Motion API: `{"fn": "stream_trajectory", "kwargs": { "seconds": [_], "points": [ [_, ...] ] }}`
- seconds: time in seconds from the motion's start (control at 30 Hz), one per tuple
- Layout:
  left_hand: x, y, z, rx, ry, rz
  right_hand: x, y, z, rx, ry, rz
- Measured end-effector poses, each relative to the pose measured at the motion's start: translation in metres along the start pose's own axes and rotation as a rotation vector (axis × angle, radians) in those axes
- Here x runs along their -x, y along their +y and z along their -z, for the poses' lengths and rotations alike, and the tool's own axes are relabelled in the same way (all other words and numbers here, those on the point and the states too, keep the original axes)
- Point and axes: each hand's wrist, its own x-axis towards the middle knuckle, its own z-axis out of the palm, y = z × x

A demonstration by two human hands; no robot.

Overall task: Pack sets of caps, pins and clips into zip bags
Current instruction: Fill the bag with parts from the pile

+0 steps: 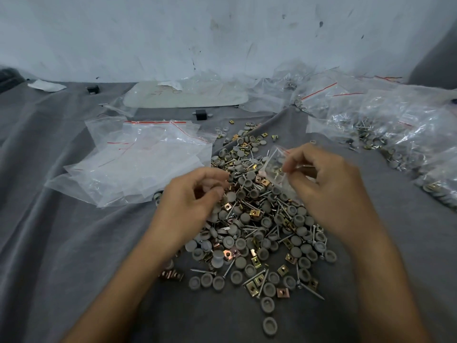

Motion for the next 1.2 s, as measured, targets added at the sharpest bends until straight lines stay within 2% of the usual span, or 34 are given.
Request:
{"fn": "stream_trajectory", "kwargs": {
  "seconds": [0.13,0.3,0.73,0.93,1.07,1.2],
  "points": [
    [-0.007,-0.001,0.009,0.216,0.015,0.030,0.001,-0.006,-0.005,-0.042,-0.038,0.043],
    [-0.008,0.000,0.014,0.326,0.035,0.032,0.003,-0.011,-0.014,-0.043,-0.118,0.114],
    [-0.006,0.004,0.016,0.376,0.016,0.029,0.004,-0.011,-0.017,0.007,-0.168,0.128],
    [-0.006,0.008,0.022,0.246,0.004,0.010,0.004,-0.012,-0.018,0.021,-0.175,0.122],
    [-0.002,0.015,0.012,0.302,0.049,-0.067,0.004,-0.013,-0.018,0.040,-0.189,0.121],
    [0.006,0.022,-0.010,0.272,0.027,-0.123,0.004,-0.013,-0.019,0.057,-0.201,0.126]
  ]
}}
